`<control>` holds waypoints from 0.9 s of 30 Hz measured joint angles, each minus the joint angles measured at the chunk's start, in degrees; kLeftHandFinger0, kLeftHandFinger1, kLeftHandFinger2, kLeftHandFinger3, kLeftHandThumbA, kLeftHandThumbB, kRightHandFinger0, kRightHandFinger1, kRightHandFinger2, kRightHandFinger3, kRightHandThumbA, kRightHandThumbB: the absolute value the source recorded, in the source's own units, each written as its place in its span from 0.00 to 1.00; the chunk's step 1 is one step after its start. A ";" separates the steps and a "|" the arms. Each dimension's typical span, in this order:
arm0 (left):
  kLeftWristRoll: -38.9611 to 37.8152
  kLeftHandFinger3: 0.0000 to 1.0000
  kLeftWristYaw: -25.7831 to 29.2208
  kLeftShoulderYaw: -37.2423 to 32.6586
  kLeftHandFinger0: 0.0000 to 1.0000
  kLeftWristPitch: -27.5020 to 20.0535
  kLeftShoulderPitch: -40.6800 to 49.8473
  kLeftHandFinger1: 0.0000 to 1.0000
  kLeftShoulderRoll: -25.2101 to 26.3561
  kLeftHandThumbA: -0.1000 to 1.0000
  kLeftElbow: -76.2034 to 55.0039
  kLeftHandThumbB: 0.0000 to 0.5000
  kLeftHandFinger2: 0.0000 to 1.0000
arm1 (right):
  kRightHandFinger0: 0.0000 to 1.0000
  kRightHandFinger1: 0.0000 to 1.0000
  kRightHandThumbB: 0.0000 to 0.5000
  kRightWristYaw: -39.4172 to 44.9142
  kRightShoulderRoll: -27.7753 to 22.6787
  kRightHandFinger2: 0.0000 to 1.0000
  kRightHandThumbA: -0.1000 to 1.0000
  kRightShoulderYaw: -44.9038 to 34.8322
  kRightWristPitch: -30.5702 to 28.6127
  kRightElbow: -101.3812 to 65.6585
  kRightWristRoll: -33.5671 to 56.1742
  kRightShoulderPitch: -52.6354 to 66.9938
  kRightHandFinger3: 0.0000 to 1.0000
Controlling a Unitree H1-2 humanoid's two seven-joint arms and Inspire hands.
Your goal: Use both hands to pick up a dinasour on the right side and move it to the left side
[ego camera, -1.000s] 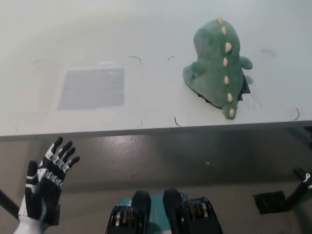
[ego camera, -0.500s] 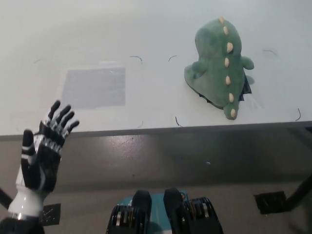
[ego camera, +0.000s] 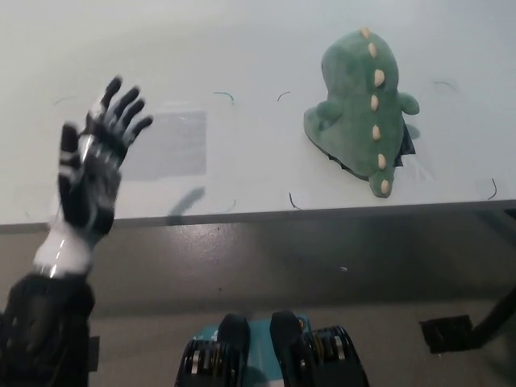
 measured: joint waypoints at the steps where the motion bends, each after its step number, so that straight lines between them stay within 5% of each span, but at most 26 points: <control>1: 0.27 1.00 0.15 -0.30 1.00 0.16 -0.89 1.00 -0.39 1.00 0.30 0.82 1.00 | 1.00 1.00 0.73 -0.07 -0.31 1.00 0.96 -0.11 0.44 -0.09 0.17 -0.39 1.00; 4: 1.27 1.00 0.69 -1.27 1.00 0.55 -3.38 1.00 -1.74 1.00 2.05 0.92 1.00 | 1.00 1.00 0.67 -0.36 -1.59 1.00 0.97 -0.62 2.09 -0.09 0.56 -1.32 1.00; 7: 2.87 1.00 1.19 -2.13 1.00 0.95 -6.47 1.00 -2.51 1.00 5.89 0.92 1.00 | 1.00 1.00 0.64 -0.52 -2.67 1.00 0.96 -0.68 3.46 0.86 0.73 -2.91 1.00; 12: 4.81 1.00 1.87 -2.49 1.00 0.96 -10.51 1.00 -3.01 1.00 11.50 0.65 1.00 | 1.00 1.00 0.53 -0.48 -3.83 1.00 0.97 -0.39 5.20 4.43 0.70 -5.99 1.00; 18: 6.12 1.00 2.63 -3.52 1.00 0.98 -16.31 1.00 -4.91 1.00 18.49 0.55 1.00 | 1.00 1.00 0.52 -0.53 -4.69 1.00 1.00 0.94 6.75 9.01 -0.25 -12.01 1.00; 20: 6.36 1.00 2.50 -4.07 1.00 1.04 -19.46 1.00 -4.84 1.00 22.14 0.58 1.00 | 1.00 1.00 0.48 -0.60 -4.71 1.00 1.00 1.36 6.99 10.81 -0.67 -14.46 1.00; 21: 6.46 1.00 2.45 -4.27 1.00 1.04 -21.03 1.00 -4.71 1.00 23.61 0.68 1.00 | 1.00 1.00 0.40 -0.63 -4.72 1.00 1.00 1.46 7.10 11.35 -0.89 -15.33 1.00; 22: 6.58 1.00 2.42 -4.45 1.00 1.05 -22.34 1.00 -4.61 1.00 24.71 0.65 1.00 | 1.00 1.00 0.33 -0.67 -4.74 1.00 1.00 1.55 7.16 11.68 -1.14 -16.23 1.00; 24: 7.15 1.00 2.44 -4.90 1.00 1.05 -26.02 1.00 -4.36 1.00 28.30 0.67 1.00 | 1.00 1.00 0.30 -0.78 -4.79 1.00 1.00 1.71 7.18 12.98 -1.74 -18.15 1.00; 27: 7.25 1.00 2.41 -5.00 1.00 0.98 -30.56 1.00 -4.50 1.00 33.24 0.84 1.00 | 1.00 1.00 0.34 -0.52 -5.09 1.00 1.00 1.87 7.08 15.90 -1.97 -20.17 1.00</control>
